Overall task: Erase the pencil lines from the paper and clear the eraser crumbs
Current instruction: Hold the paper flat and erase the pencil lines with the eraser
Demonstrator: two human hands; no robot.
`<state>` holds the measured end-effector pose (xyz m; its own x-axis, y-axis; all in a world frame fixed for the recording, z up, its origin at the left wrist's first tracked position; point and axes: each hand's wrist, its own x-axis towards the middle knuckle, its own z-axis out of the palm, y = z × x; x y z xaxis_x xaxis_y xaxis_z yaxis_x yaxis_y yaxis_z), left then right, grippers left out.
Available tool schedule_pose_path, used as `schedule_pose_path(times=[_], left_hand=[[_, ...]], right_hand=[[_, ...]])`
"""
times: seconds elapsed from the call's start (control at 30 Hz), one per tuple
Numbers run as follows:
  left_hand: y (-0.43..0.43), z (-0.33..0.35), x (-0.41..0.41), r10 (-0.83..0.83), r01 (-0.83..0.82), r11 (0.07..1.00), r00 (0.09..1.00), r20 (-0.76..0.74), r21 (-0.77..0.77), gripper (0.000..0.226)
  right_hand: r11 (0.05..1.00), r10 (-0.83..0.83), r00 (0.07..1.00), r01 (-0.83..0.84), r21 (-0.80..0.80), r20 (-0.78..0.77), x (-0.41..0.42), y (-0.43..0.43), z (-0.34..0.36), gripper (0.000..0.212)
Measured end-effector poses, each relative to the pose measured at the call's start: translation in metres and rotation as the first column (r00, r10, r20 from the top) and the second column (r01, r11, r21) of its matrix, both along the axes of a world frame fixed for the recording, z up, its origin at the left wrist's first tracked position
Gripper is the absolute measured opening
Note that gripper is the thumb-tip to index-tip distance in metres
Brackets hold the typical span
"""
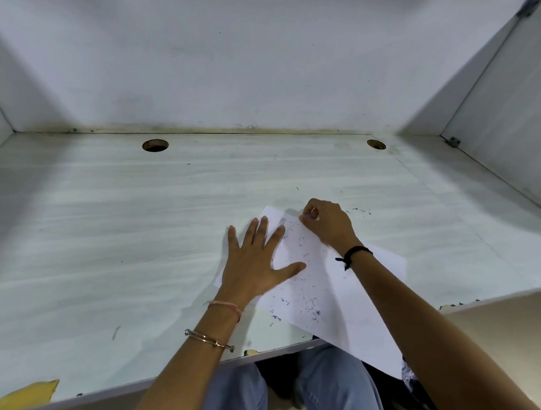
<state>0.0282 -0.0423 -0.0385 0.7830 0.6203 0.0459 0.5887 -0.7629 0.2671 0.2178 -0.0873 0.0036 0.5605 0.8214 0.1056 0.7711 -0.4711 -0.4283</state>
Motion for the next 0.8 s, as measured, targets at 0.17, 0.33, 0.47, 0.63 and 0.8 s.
schedule_pose_path(times=[0.17, 0.33, 0.47, 0.63, 0.8], left_hand=[[0.004, -0.003, 0.003, 0.007, -0.007, 1.0, 1.0, 0.001, 0.018, 0.091], [0.006, -0.007, 0.001, -0.025, 0.017, 0.996, 0.996, 0.087, 0.086, 0.055], [0.011, 0.0, -0.001, 0.048, -0.012, 0.993, 0.948, 0.314, -0.117, 0.063], [0.006, 0.007, -0.031, 0.141, -0.019, 0.975, 0.822, 0.552, -0.22, 0.044], [-0.006, -0.002, -0.062, 0.042, 0.032, 0.977, 0.941, 0.336, -0.212, 0.073]], right_hand=[[0.985, 0.11, 0.984, -0.089, 0.147, -0.143, -0.026, -0.014, 0.006, 0.006], [0.954, 0.22, 0.816, -0.068, 0.291, -0.534, -0.054, -0.049, -0.003, 0.006], [0.954, 0.225, 0.714, -0.022, 0.3, -0.663, -0.052, -0.057, -0.008, 0.018], [0.955, 0.165, 0.732, 0.049, 0.292, -0.661, -0.053, -0.049, -0.008, 0.021], [0.962, 0.133, 0.778, 0.047, 0.268, -0.614, -0.051, -0.047, -0.008, 0.017]])
